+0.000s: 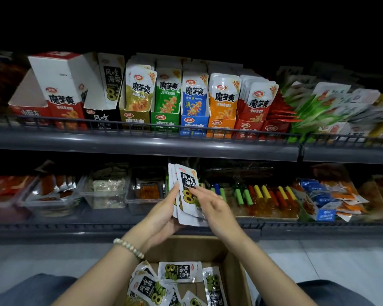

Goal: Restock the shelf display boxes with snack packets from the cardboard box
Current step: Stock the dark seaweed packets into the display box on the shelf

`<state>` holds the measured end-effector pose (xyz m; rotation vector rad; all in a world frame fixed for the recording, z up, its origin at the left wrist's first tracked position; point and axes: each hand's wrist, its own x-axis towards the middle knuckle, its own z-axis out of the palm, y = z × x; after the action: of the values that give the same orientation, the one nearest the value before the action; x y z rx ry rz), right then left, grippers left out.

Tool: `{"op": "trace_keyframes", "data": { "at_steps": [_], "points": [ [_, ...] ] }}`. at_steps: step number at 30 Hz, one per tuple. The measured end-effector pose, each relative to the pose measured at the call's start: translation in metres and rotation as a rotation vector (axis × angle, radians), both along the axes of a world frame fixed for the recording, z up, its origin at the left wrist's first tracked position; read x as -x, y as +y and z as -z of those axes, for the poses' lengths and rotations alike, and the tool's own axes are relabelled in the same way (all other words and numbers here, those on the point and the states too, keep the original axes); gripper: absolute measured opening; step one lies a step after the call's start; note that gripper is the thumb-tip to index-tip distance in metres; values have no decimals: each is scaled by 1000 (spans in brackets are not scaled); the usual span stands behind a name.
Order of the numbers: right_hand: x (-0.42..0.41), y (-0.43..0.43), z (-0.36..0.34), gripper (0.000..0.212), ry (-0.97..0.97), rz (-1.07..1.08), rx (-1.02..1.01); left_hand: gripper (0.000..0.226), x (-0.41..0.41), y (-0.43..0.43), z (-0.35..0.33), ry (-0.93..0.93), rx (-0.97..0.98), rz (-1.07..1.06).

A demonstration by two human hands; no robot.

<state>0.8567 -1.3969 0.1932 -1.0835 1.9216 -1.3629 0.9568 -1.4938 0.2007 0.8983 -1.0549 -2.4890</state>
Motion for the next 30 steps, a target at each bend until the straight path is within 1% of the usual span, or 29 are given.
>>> {"op": "trace_keyframes", "data": {
  "at_steps": [1, 2, 3, 4, 6, 7, 9, 11, 13, 14, 17, 20, 22, 25, 26, 28, 30],
  "points": [
    [2, -1, 6, 27, 130, 44, 21, 27, 0, 1, 0, 4, 29, 10],
    [2, -2, 9, 27, 165, 100, 59, 23, 0, 1, 1, 2, 71, 16],
    [2, -3, 11, 28, 137, 169, 99, 21, 0, 1, 1, -7, 117, 17],
    [3, -3, 12, 30, 63, 235, 136, 20, -1, 1, 2, -25, 171, 19],
    [3, -2, 7, 36, -174, 308, 163, 22, -1, 1, 3, -65, 296, 37],
    [3, -2, 4, 35, -303, 307, 153, 24, -1, 1, 3, -87, 375, 52],
    [1, -1, 0, 24, -560, 263, 107, 24, -2, -1, 4, -117, 497, 73],
    [-1, -2, 0, 20, -744, 238, 115, 23, -3, -3, 2, -112, 489, 65],
    [-2, -3, -1, 20, -854, 240, 140, 26, -4, -7, 3, -99, 445, 21],
    [-1, -4, 0, 21, -887, 229, 149, 27, -4, -9, 3, -101, 469, -19],
    [-3, -5, 2, 23, -902, 165, 109, 26, -7, -12, 3, -107, 568, -122],
    [-7, -6, 5, 23, -872, 142, 88, 24, -6, -13, 3, -120, 592, -112],
    [-6, -7, 7, 24, -844, 198, 138, 29, -6, -14, 2, -125, 606, -72],
    [-4, -9, 4, 24, -818, 263, 239, 21, -5, -10, 2, -99, 678, 28],
    [-4, -9, 4, 24, -800, 266, 260, 23, -5, -8, 4, -91, 694, 56],
    [-7, -11, 1, 27, -721, 259, 281, 32, -5, -6, 7, -92, 719, 119],
    [-8, -14, 1, 32, -583, 239, 271, 33, -6, -5, 8, -95, 718, 200]
  ]
}}
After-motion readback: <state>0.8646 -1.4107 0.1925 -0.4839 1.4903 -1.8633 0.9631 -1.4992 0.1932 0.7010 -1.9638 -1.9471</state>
